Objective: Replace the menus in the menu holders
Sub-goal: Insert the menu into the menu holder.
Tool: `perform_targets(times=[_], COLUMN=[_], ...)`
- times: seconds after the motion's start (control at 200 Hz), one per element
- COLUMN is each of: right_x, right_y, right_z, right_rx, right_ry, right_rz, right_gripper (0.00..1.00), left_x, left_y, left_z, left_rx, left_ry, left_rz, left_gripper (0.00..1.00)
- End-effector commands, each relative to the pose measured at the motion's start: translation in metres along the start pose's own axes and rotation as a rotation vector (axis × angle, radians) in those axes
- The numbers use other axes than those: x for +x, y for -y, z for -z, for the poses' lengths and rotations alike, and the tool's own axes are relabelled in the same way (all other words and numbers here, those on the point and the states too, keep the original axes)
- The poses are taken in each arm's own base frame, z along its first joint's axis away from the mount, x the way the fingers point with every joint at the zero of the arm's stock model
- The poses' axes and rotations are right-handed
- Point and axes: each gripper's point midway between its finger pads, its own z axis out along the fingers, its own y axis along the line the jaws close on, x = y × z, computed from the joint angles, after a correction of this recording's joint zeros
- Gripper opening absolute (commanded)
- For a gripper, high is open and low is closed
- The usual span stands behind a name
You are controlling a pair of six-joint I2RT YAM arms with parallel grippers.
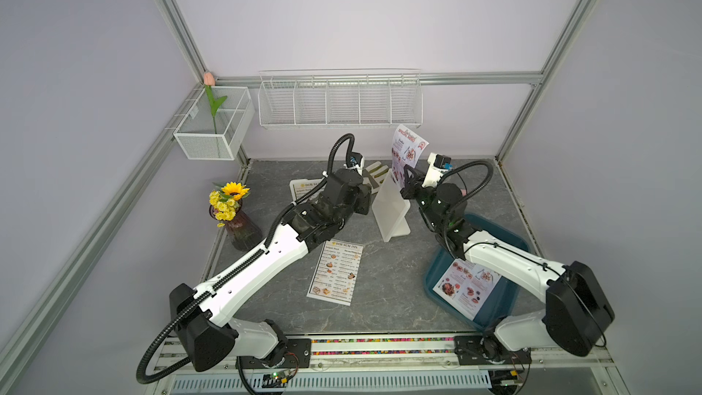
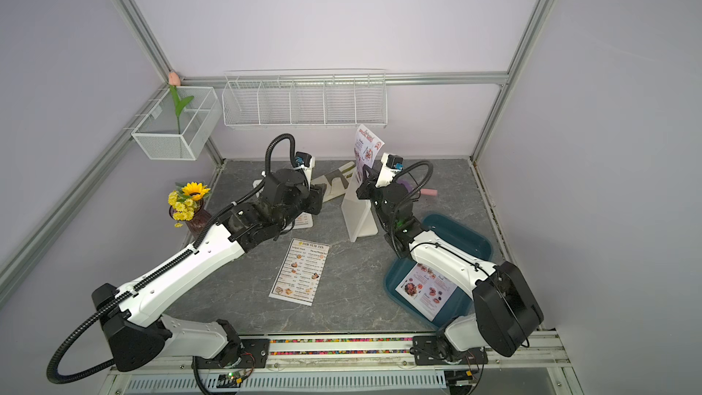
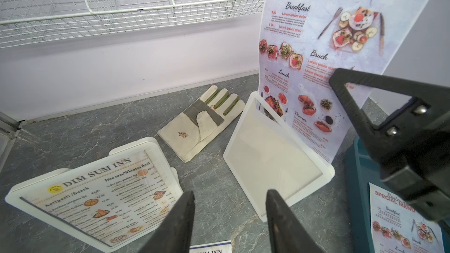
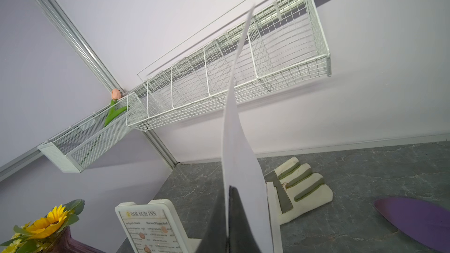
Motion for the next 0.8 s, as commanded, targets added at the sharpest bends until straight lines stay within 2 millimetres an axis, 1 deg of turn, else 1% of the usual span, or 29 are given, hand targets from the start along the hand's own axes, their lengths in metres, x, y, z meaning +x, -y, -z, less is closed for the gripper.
perform_targets(times=[0.0,0.245,0.405,0.415,0.44,0.695,0.795], right_x=[0.001,0.006,0.002,0.010,0.014,0.012,0.015], right_y=[0.003,0.006,0.007,0.012,0.015,0.018,0.017], right_z=[0.000,0.001,0.002,0.004,0.005,0.010,0.011], right_rx=[-0.007,0.002,0.004,0.012,0.017,0.018,0.005], right_ry=[0.024,0.008,0.017,-0.001,-0.010,-0.012,-0.025], right_rz=[0.007,0.014,0.015,0.020,0.023,0.027,0.025], right_gripper=[0.07,0.08,0.08,0.08,0.08,0.10,0.13], left_x=[-0.004,-0.004,-0.004,-0.004,-0.005,-0.005,-0.004], left_y=[-0.003,-0.004,-0.005,-0.005,-0.005,-0.004,-0.004], left_z=[0.004,0.005,0.006,0.006,0.007,0.005,0.005], left_rx=[-0.011,-0.016,-0.015,-0.014,-0.016,-0.014,-0.015], left_ry=[0.015,0.016,0.017,0.017,0.019,0.017,0.018], left_rz=[0.003,0.004,0.005,0.004,0.005,0.008,0.010], left_gripper=[0.50,0.50,0.50,0.50,0.50,0.50,0.50])
